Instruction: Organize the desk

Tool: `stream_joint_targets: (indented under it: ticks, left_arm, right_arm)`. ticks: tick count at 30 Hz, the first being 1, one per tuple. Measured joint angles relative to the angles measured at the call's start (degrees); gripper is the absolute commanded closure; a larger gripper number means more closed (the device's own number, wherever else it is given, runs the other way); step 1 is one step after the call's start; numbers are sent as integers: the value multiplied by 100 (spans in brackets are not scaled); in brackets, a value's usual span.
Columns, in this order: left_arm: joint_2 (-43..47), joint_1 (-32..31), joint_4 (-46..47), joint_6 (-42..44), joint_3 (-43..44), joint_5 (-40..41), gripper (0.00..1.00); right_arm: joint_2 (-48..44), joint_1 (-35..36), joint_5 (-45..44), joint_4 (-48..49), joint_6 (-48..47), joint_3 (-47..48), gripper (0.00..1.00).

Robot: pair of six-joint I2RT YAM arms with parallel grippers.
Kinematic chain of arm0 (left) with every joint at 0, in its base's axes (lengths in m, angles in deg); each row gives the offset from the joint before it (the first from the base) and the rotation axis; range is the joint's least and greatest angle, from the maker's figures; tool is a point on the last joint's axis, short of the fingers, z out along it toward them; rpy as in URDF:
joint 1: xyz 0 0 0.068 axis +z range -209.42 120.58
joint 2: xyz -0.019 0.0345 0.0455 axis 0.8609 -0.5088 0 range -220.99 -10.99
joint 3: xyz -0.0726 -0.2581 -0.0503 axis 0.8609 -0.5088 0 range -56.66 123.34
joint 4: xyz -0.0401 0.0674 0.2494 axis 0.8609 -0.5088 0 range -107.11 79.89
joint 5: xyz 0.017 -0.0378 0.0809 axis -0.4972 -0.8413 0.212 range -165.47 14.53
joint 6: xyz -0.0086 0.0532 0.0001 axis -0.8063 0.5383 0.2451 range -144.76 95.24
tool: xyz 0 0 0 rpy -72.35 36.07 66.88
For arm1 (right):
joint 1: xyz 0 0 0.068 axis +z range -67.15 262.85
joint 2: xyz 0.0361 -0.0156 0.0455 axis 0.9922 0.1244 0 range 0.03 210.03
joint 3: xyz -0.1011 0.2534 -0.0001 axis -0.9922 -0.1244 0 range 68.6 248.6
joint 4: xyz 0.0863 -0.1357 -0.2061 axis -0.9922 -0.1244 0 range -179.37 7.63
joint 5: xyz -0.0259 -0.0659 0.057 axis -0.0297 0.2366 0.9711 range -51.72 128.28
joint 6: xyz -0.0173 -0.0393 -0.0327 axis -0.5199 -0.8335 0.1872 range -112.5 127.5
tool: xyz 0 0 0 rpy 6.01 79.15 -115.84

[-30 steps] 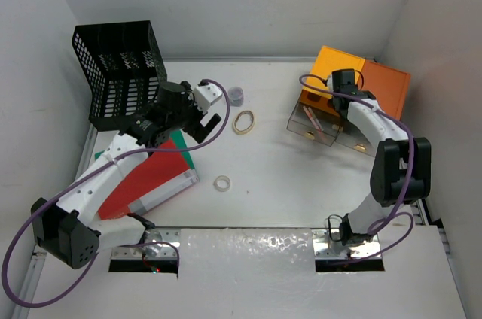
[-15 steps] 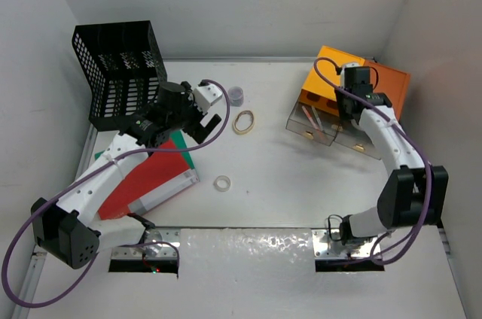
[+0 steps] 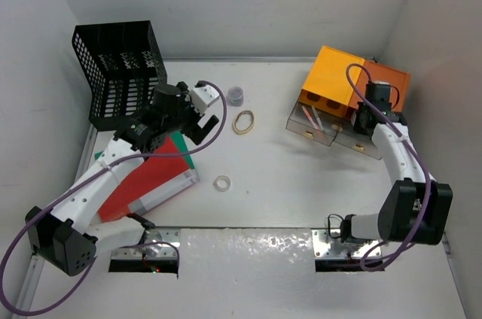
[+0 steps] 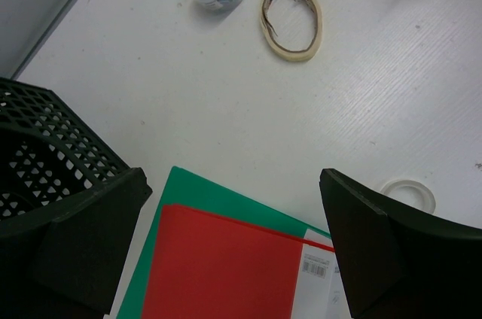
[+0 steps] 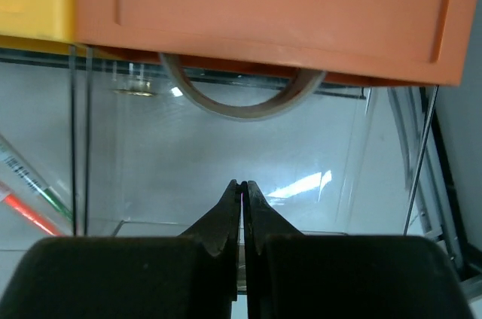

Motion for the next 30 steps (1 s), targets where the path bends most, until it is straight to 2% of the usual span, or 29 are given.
stream_joint_targets:
  ticks: [6, 12, 18, 23, 30]
  left_arm:
    - [70, 0, -2, 22, -66, 7, 0]
    - [74, 0, -4, 42, -81, 28, 0]
    - [72, 2, -13, 81, -81, 129, 0]
    - [72, 0, -118, 94, -81, 216, 1]
    - [72, 0, -254, 98, -79, 286, 0]
  right_arm:
    - [22, -437, 299, 162, 271, -214, 100]
    - [492, -673, 428, 595, 348, -216, 100]
    - [575, -669, 428, 1746, 380, -522, 100]
    - [566, -669, 273, 3027, 568, -1147, 100]
    - [564, -669, -2, 3917, 673, -1561, 100]
